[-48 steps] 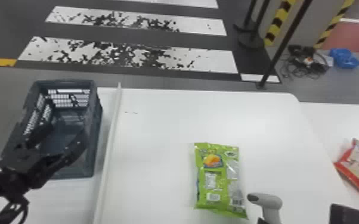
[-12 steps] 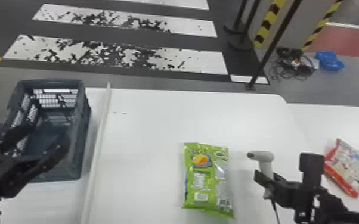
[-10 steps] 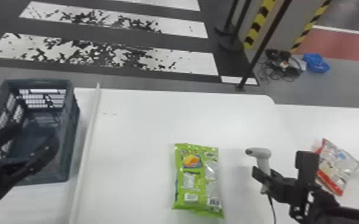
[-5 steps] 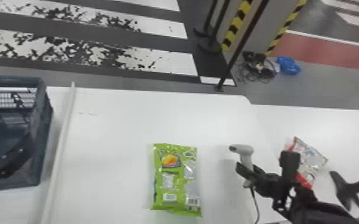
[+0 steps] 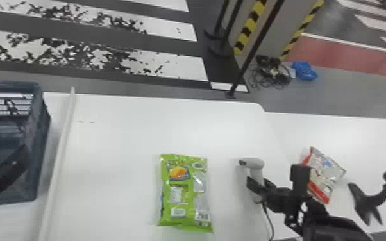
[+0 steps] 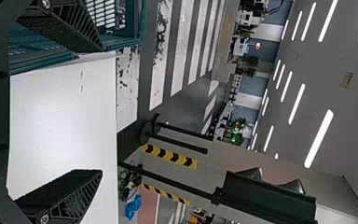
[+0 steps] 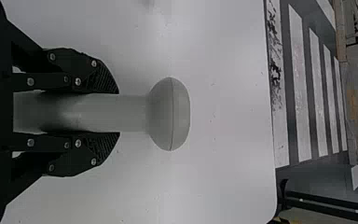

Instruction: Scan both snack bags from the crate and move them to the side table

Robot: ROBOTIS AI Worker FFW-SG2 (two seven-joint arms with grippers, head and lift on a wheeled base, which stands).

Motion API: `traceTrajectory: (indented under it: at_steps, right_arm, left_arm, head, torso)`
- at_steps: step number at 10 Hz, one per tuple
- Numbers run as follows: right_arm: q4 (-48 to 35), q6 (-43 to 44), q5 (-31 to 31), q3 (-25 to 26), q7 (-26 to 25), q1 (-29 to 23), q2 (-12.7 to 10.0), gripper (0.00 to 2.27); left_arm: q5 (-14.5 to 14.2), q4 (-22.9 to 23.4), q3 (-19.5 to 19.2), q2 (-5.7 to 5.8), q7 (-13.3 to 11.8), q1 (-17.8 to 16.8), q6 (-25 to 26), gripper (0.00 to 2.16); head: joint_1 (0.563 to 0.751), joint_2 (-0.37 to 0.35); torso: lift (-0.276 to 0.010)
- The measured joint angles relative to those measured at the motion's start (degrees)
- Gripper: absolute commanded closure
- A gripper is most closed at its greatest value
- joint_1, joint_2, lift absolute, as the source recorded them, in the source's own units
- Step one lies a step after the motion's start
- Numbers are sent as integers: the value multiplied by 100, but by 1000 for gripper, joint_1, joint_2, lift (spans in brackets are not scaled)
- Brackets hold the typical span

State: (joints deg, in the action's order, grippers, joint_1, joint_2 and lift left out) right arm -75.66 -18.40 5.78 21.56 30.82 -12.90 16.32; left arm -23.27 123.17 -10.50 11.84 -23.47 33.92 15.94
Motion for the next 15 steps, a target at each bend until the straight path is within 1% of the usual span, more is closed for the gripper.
traceTrajectory:
  at_steps: [1,2,5,6,7,8,9,11,13,14,15]
  right_arm:
    - [5,43,20,-1,-8,-22,-6,269]
    - [7,64,35,3,-37,-34,-12,134]
    - [-44,69,78,48,-74,-59,-36,127]
    - [-250,44,205,117,-91,-176,-80,127]
    - [-746,-117,469,240,-95,-446,-164,127]
    - [-1467,-511,767,357,-94,-814,-249,127]
    - [-2140,-1082,983,427,-94,-1113,-323,127]
    - [-3148,-2319,1282,446,-58,-1461,-439,127]
    - [-3685,-3200,1423,257,-9,-1597,-485,127]
    - [-3783,-3477,1430,124,32,-1582,-488,127]
    - [-3782,-3662,1403,32,191,-1475,-487,130]
  left_arm:
    - [4,-4,2,-4,6,0,-9,66]
    - [6,-10,1,-5,9,-4,-14,66]
    - [7,-28,-5,1,5,-10,-16,66]
    - [7,-27,-5,-2,5,-11,-16,66]
    - [7,-28,-5,-1,7,-13,-16,66]
    - [7,-48,-5,1,8,-20,-16,66]
    - [7,-60,-5,0,6,-25,-15,66]
    - [7,-79,2,-5,1,-34,-13,66]
    - [7,-96,0,1,0,-43,-15,66]
    - [7,-99,-9,19,0,-44,-15,66]
    - [7,-99,-12,39,-3,-44,-16,66]
  head:
    - [695,-307]
    - [695,-307]
    - [695,-308]
    - [695,-309]
    - [695,-306]
    - [695,-297]
    - [695,-280]
    - [695,-240]
    - [695,-179]
    - [695,-146]
    - [695,-118]
  torso:
    - [-29]
    - [-29]
    - [-29]
    - [-29]
    - [-29]
    - [-29]
    - [-29]
    - [-29]
    - [-29]
    - [-29]
    - [-29]
